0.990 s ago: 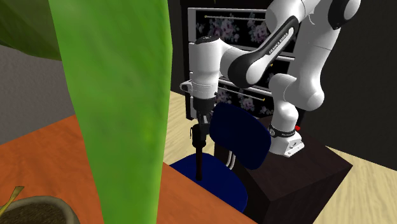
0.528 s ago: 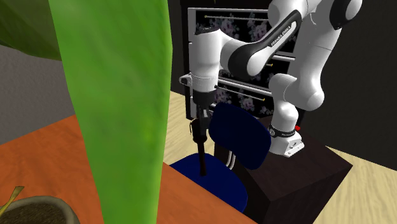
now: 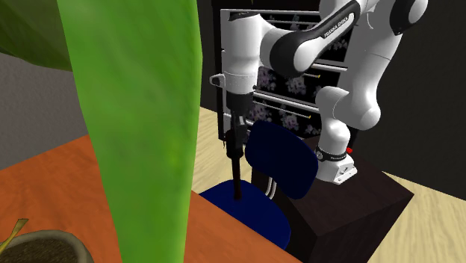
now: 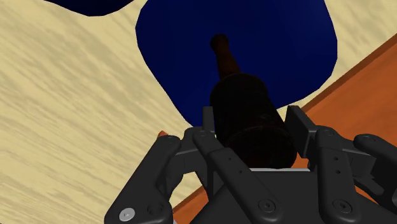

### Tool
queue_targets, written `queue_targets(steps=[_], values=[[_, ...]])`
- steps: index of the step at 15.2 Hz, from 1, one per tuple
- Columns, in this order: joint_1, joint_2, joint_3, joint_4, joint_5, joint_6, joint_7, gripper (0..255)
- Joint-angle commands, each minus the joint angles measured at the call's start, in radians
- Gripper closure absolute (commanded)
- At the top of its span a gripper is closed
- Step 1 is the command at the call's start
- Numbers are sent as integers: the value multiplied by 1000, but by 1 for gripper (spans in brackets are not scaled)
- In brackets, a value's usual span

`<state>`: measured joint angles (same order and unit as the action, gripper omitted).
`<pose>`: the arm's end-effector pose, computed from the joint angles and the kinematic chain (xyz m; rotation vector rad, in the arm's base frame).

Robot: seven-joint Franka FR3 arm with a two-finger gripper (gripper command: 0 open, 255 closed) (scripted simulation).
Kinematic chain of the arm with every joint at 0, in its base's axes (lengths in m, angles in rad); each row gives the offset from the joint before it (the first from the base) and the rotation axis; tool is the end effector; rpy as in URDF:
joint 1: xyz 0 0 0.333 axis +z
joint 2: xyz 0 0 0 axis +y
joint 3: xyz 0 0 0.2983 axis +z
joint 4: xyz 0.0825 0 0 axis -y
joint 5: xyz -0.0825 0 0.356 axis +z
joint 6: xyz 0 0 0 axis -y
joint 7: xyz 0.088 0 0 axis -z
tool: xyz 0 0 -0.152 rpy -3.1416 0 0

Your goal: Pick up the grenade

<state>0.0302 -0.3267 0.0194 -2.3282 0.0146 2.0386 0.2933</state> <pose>0.4333 0.0230 0.4197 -3.1034 0.3915 -0.0553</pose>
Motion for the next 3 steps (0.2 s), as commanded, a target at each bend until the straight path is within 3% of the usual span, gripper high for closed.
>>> queue_targets(steps=[1, 3], values=[[-1, -10, -2, 23, -1, -33, -2, 255], [-1, -11, -2, 24, -1, -35, -2, 255]])
